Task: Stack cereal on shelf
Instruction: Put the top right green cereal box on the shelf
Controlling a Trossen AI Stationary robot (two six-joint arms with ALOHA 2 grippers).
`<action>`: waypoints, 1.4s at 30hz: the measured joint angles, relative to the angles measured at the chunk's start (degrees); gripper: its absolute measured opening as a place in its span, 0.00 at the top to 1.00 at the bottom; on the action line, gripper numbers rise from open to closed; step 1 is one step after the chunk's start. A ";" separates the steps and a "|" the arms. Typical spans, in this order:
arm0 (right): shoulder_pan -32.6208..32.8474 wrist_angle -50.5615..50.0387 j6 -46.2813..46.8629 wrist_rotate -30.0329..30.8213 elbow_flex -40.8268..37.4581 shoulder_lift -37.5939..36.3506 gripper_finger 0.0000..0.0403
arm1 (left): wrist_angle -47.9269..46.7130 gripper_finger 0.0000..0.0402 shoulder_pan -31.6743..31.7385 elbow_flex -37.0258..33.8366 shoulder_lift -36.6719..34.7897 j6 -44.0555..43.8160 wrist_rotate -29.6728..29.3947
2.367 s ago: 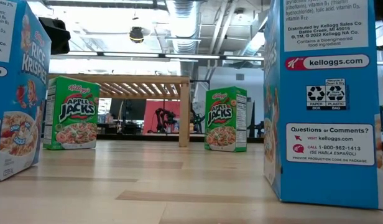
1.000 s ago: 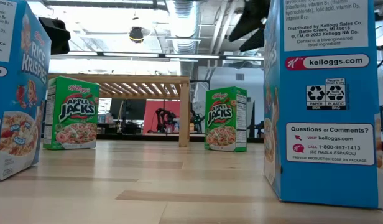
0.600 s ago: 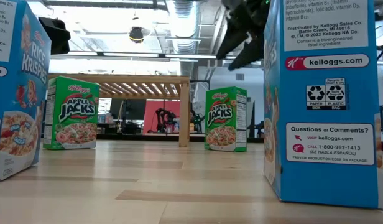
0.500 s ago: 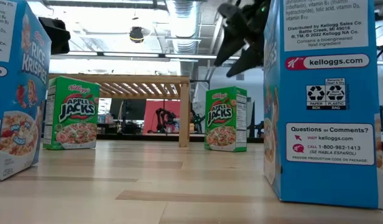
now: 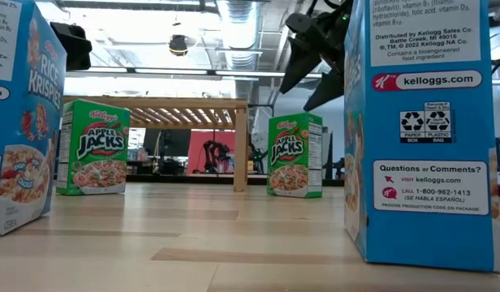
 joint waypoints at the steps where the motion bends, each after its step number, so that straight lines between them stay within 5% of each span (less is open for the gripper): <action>1: 0.33 -0.19 0.43 0.23 0.00 0.55 0.07 | 0.00 0.21 0.00 0.00 0.00 0.01 -0.01; 22: 1.82 -1.61 3.15 0.47 -0.09 6.74 0.09 | -0.01 0.21 -0.02 0.00 0.02 0.02 0.00; 42: 1.82 -1.27 5.06 -0.18 -0.07 8.47 0.42 | 0.00 0.21 -0.02 0.00 0.02 0.00 0.02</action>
